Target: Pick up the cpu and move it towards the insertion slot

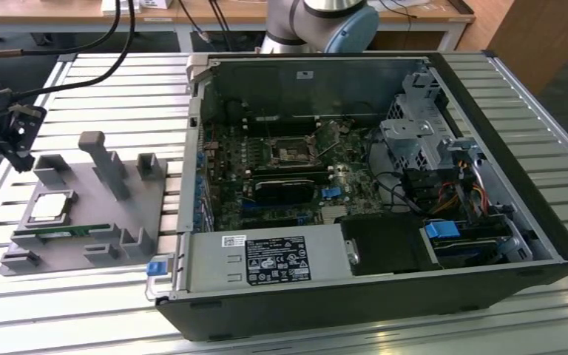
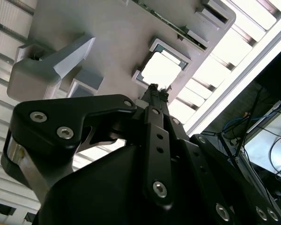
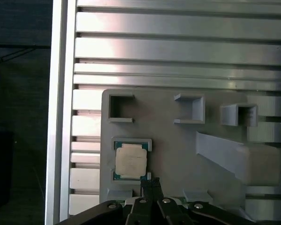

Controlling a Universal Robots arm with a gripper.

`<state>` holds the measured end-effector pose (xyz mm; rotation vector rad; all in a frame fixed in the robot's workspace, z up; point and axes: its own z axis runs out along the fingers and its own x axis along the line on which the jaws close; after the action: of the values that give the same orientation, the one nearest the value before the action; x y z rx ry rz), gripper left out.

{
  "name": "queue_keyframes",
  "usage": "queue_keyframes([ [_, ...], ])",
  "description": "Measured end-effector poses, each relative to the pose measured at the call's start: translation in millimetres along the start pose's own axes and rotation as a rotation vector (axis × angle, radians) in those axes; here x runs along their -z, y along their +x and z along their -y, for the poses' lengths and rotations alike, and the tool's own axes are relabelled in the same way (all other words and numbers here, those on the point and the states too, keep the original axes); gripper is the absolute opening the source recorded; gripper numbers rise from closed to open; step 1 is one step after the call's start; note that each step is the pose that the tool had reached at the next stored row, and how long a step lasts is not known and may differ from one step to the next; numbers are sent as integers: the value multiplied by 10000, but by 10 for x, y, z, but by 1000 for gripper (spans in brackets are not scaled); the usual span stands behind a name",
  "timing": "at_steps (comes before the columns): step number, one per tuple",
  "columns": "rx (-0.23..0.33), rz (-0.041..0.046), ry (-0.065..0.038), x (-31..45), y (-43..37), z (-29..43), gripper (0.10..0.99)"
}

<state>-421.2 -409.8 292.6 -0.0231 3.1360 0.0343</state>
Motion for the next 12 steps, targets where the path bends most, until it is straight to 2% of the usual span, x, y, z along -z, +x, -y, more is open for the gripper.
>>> queue_keyframes([
  [3,0,-2,32,-22,1,0,114],
  [4,0,-2,36,-28,2,0,169],
  [5,0,-3,39,-34,4,1,169],
  [7,-1,-4,39,-46,12,1,294],
  [8,-1,-2,38,-54,17,0,294],
  [10,0,-1,38,-68,25,1,408],
  [11,1,-3,39,-75,29,1,408],
  [12,0,-2,39,-84,33,1,467],
])
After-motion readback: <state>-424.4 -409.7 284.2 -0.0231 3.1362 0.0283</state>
